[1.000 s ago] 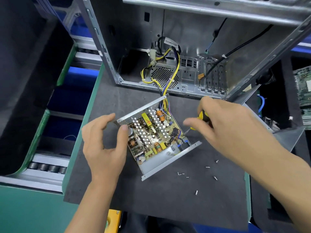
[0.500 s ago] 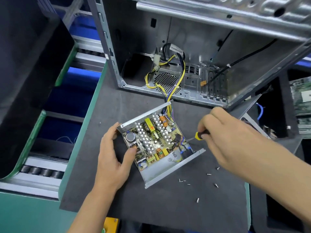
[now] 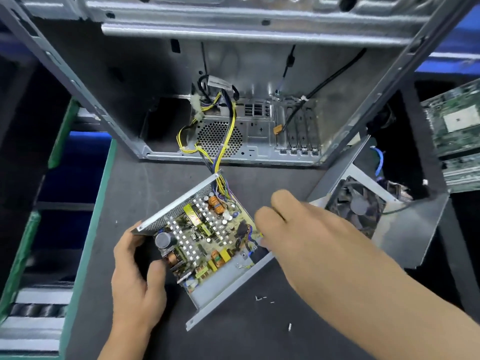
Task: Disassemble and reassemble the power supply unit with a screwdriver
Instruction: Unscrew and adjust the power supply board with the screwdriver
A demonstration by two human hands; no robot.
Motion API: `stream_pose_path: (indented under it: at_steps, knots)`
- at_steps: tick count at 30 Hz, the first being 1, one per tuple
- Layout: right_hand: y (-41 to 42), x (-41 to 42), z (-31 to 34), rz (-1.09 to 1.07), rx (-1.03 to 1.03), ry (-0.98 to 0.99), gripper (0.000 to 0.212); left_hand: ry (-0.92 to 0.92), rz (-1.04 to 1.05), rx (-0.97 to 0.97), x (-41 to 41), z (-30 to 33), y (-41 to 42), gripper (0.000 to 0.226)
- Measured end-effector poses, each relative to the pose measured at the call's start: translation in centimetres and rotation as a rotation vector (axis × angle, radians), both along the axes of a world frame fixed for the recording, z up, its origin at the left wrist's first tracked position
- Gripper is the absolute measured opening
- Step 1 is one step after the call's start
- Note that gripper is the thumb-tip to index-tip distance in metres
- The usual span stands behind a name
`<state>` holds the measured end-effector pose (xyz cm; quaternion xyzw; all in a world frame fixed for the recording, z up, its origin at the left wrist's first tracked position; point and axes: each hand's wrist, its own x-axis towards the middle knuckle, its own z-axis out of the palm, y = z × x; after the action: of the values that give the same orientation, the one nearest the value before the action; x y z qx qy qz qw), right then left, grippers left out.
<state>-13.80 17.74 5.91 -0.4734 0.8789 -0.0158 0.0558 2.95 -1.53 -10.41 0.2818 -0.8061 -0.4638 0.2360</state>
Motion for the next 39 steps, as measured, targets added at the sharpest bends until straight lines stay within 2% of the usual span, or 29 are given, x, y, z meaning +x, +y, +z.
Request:
stream_pose_path:
  at_steps: [3, 5, 7, 9, 10, 12, 13, 14, 17, 20, 22, 23, 24, 27, 29, 30, 31, 33, 35, 37, 39]
  knots:
    - [-0.3, 0.0, -0.3, -0.135, 0.007, 0.051, 0.067, 0.005, -0.008, -0.021, -0.2, -0.1, 0.0, 0.06]
    - [-0.6, -0.3, 0.0, -0.106, -0.05, 0.015, 0.058, 0.0, -0.013, -0.057, -0.3, 0.0, 0.0, 0.054]
    - [-0.5, -0.7, -0.1, 0.028, -0.055, -0.143, 0.043, 0.004, -0.007, -0.073, -0.3, 0.1, 0.1, 0.057]
    - [-0.5, -1.4, -0.1, 0.004, 0.016, -0.285, 0.024, 0.01, -0.005, -0.085, -0.4, 0.2, 0.0, 0.063]
    - [-0.4, -1.6, -0.2, -0.005, 0.019, -0.215, 0.028, 0.009, -0.012, -0.077, -0.5, 0.2, 0.1, 0.066]
    - [-0.5, -2.3, -0.1, -0.061, 0.066, 0.006, 0.052, 0.002, -0.017, -0.064, -0.7, 0.4, 0.2, 0.073]
    - [-0.4, -2.8, -0.2, -0.096, 0.089, 0.086, 0.05, 0.002, -0.02, -0.059, -0.8, 0.6, 0.3, 0.075]
    - [-0.2, -3.2, -0.2, -0.087, 0.088, 0.109, 0.043, 0.005, -0.023, -0.057, -0.8, 0.7, 0.3, 0.073]
    - [0.0, -3.7, -0.2, 0.072, 0.08, -0.105, 0.018, 0.04, -0.029, -0.054, -0.8, 1.1, 0.2, 0.055]
    - [-0.4, -2.9, -0.4, 0.129, 0.19, -0.03, 0.021, 0.062, -0.027, -0.048, -0.9, 1.0, 0.1, 0.046]
    - [-0.8, -2.6, 0.0, 0.059, 0.214, 0.103, 0.04, 0.057, -0.025, -0.045, -0.7, 0.7, 0.0, 0.046]
    - [-1.0, -2.5, 0.1, 0.045, 0.193, 0.16, 0.049, 0.05, -0.025, -0.039, -0.6, 0.5, 0.0, 0.049]
    - [-1.0, -2.6, 0.2, 0.054, 0.162, 0.139, 0.049, 0.045, -0.026, -0.03, -0.6, 0.4, 0.0, 0.053]
    - [-0.8, -3.3, 0.8, 0.091, 0.102, -0.184, 0.016, 0.042, -0.003, 0.014, -0.5, 0.8, 0.2, 0.062]
    - [-0.9, -3.3, 1.0, 0.102, 0.19, -0.131, 0.017, 0.069, 0.017, 0.094, -0.4, 2.0, 0.4, 0.074]
    - [-1.0, -3.2, 1.0, 0.083, 0.221, -0.052, 0.014, 0.074, 0.002, 0.088, -0.2, 3.0, 0.3, 0.085]
    - [-1.2, -2.9, 1.1, 0.07, 0.25, 0.043, 0.02, 0.058, -0.035, 0.014, -0.2, 4.1, 0.3, 0.099]
    - [-1.0, -2.7, 0.8, 0.067, 0.335, 0.139, 0.029, -0.09, -0.168, -0.263, -0.8, 7.1, 0.6, 0.128]
    - [-0.8, -3.1, 0.8, 0.076, 0.301, -0.024, 0.02, -0.369, -0.292, -0.519, -1.9, 10.1, 1.6, 0.152]
    - [-0.7, -3.6, 1.4, 0.072, 0.23, -0.191, 0.015, -0.667, -0.42, -0.641, -3.1, 11.9, 2.6, 0.16]
    - [-1.0, -3.7, 1.5, 0.059, 0.291, -0.193, 0.021, -0.811, -0.492, -0.676, -3.9, 12.2, 3.0, 0.159]
